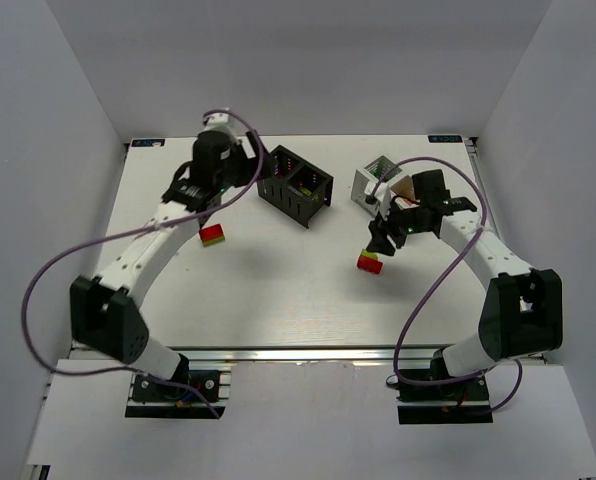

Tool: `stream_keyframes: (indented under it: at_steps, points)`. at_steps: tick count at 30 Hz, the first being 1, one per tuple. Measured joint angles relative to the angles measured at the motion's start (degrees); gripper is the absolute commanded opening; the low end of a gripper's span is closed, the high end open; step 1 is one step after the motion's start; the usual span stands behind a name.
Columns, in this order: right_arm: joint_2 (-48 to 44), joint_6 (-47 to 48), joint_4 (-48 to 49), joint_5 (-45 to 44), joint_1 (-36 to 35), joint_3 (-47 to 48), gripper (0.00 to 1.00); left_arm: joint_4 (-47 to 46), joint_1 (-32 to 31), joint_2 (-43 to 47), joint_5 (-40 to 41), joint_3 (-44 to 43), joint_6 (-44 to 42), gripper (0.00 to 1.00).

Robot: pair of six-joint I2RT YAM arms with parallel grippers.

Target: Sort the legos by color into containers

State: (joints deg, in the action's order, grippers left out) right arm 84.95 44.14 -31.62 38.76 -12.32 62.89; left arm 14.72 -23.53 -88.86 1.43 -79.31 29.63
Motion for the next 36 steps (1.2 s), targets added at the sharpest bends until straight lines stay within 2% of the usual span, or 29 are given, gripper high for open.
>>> stream_keyframes:
  at_steps: [3,9,18,25,28,31,34,35,36]
  points:
    - [-0.6,4.1,-2.9,-2.3,0.0,-2.4,0.66,-0.2,1.8,9.2,1.9,6.1,1.4,0.98]
    - [-1.2,9.6,-4.5,-6.0,0.0,-8.4,0.68,1.2,4.8,20.5,2.7,15.4,3.8,0.98]
    - [-0.2,9.9,0.4,-10.3,-0.4,-10.3,0.65,6.4,7.6,29.2,3.1,25.5,7.6,0.98]
    - [3.1,7.1,6.6,-12.7,-2.4,-12.5,0.6,8.3,8.0,33.9,4.0,27.4,9.0,0.98]
    - [3.9,5.7,8.6,-13.7,-3.6,-13.7,0.55,8.9,8.0,35.3,4.2,28.3,9.4,0.98]
    - [4.8,4.5,10.1,-14.4,-4.3,-14.2,0.46,9.3,8.0,36.1,4.2,29.2,10.0,0.98]
    - [5.2,3.9,12.3,-14.8,-4.4,-15.2,0.27,9.3,8.0,36.5,4.1,30.3,10.8,0.98]
    - [5.1,3.7,13.0,-14.6,-4.4,-15.5,0.15,9.2,8.0,36.6,4.1,30.6,11.2,0.98]
    - [5.1,3.5,13.5,-14.5,-4.4,-15.7,0.08,9.2,8.0,36.7,3.9,31.0,11.5,0.98]
